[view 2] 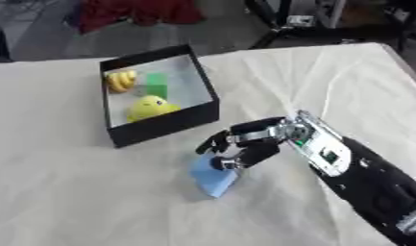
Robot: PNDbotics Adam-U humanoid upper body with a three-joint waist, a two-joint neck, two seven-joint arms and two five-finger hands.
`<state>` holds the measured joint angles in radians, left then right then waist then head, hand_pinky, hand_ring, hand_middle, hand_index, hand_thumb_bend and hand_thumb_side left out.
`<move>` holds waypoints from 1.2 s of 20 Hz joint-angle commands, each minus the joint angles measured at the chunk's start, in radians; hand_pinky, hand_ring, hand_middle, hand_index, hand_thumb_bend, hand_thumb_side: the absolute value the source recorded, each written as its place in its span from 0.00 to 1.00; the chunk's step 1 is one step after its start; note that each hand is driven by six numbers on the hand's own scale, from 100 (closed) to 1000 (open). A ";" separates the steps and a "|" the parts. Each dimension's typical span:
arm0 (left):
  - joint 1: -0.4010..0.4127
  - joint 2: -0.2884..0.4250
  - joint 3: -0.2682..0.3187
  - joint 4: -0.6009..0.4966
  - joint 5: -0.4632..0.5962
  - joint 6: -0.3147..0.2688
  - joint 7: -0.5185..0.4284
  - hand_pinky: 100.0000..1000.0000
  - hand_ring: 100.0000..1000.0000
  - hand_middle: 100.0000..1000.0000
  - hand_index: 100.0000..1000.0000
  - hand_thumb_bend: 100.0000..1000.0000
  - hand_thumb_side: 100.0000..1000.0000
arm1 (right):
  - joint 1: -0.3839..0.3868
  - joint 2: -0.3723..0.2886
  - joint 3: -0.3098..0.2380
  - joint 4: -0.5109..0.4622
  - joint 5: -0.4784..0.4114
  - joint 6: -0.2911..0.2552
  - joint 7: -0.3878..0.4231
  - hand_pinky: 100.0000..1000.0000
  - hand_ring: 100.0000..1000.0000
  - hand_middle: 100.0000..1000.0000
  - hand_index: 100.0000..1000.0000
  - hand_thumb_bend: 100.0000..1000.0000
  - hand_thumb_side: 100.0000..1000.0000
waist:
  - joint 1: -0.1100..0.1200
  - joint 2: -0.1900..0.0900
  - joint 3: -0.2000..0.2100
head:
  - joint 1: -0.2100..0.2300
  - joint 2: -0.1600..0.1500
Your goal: Pick up objects on the table and place them in the box.
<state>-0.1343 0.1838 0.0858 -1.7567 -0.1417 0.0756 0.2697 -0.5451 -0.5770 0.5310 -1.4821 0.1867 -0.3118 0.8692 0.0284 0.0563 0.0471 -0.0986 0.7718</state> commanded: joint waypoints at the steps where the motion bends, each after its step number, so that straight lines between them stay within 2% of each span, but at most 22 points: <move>1: -0.013 0.017 0.008 -0.015 -0.004 0.000 0.001 0.63 0.53 0.55 0.79 0.77 0.65 | -0.012 -0.036 -0.010 -0.044 -0.007 -0.032 0.038 0.90 0.90 0.95 1.00 0.00 1.00 | -0.005 -0.008 -0.001 | 0.003 -0.002; 4: -0.014 0.017 0.009 -0.016 -0.005 0.000 0.001 0.63 0.53 0.55 0.79 0.77 0.65 | -0.008 -0.044 -0.010 -0.055 0.011 -0.038 0.038 0.90 0.91 0.96 1.00 0.00 0.95 | -0.005 -0.008 -0.001 | 0.003 -0.002; 9: -0.014 0.018 0.008 -0.015 -0.005 0.000 0.000 0.63 0.53 0.55 0.79 0.77 0.65 | 0.000 -0.047 -0.001 -0.041 0.069 -0.075 0.038 0.91 0.91 0.97 1.00 0.00 0.81 | -0.005 -0.007 -0.001 | 0.004 -0.002; 18: -0.015 0.017 0.009 -0.016 -0.005 0.000 0.001 0.63 0.53 0.55 0.79 0.77 0.65 | 0.005 -0.018 0.000 0.030 0.253 -0.193 0.038 0.91 0.91 0.97 1.00 0.00 0.62 | -0.004 -0.004 -0.001 | 0.005 -0.002; 22: -0.015 0.017 0.009 -0.016 -0.004 0.001 0.002 0.63 0.53 0.55 0.79 0.77 0.65 | 0.002 -0.003 -0.011 0.053 0.316 -0.236 0.038 0.90 0.90 0.95 1.00 0.00 0.41 | -0.002 -0.004 -0.002 | 0.004 -0.002; 23: -0.015 0.016 0.009 -0.016 -0.004 0.001 0.001 0.63 0.53 0.55 0.79 0.77 0.65 | 0.001 0.000 -0.013 0.056 0.327 -0.245 0.038 0.90 0.90 0.95 1.00 0.00 0.40 | -0.002 -0.004 -0.002 | 0.004 -0.002; 24: -0.015 0.016 0.009 -0.016 -0.004 0.001 0.001 0.63 0.53 0.55 0.79 0.77 0.65 | 0.001 0.002 -0.015 0.058 0.336 -0.252 0.038 0.90 0.89 0.93 1.00 0.00 0.31 | -0.002 -0.005 -0.003 | 0.004 -0.002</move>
<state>-0.1351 0.1838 0.0859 -1.7567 -0.1417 0.0756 0.2697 -0.5354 -0.5634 0.5242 -1.4368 0.4952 -0.4143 0.7668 0.0284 0.0566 0.0443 -0.0976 0.7718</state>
